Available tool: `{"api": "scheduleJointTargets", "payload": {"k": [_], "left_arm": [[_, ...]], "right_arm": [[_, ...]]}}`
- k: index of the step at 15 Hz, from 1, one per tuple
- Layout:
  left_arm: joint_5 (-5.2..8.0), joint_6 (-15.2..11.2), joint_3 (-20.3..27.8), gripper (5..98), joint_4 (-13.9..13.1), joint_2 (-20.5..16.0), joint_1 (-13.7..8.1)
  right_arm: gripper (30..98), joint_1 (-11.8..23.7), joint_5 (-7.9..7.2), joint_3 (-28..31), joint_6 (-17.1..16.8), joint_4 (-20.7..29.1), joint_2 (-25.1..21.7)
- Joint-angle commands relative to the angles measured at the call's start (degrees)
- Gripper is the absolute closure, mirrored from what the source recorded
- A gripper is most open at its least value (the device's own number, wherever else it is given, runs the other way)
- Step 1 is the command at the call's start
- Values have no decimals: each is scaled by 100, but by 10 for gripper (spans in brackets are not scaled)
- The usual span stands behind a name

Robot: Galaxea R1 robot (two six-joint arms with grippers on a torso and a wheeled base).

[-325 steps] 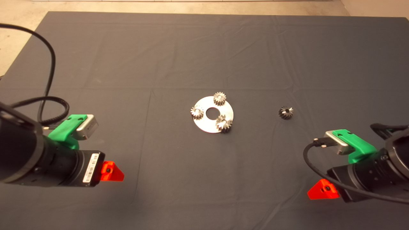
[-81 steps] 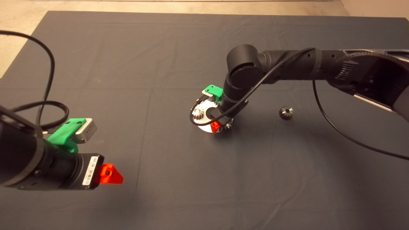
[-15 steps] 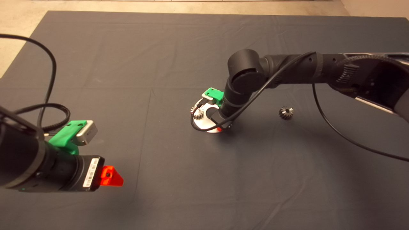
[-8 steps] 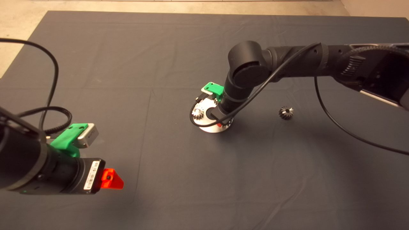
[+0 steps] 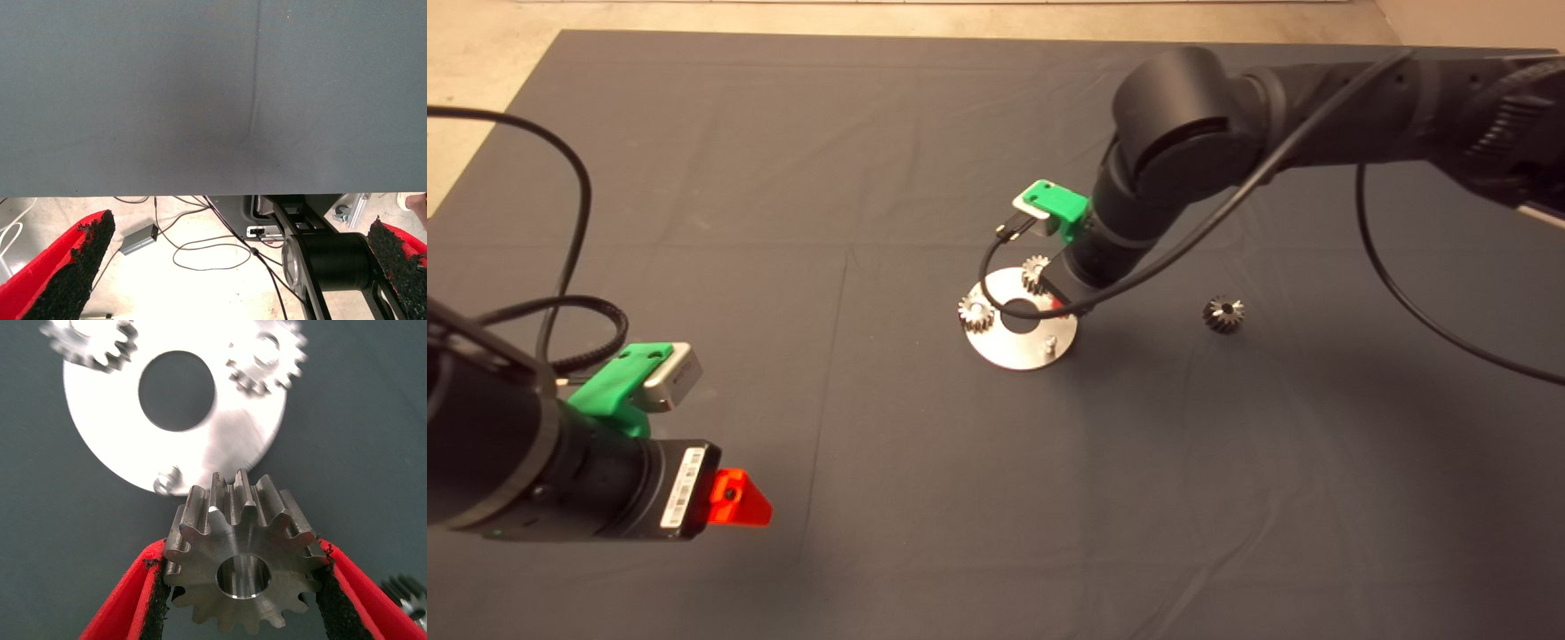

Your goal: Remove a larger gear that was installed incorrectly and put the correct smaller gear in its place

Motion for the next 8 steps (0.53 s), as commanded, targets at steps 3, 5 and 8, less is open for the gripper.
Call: {"api": "scheduleJointTargets", "payload": {"k": [3, 5, 8], "left_arm": [[34, 2, 83, 54, -86, 8, -35], [34, -7, 90, 54, -86, 8, -35], [34, -15, 84, 54, -86, 10, -35]], "right_arm": [[781, 278, -750, 1190, 327, 390, -1239], [781, 261, -750, 1219, 335, 514, -1398], [781, 190, -750, 1404, 335, 651, -1660]]}}
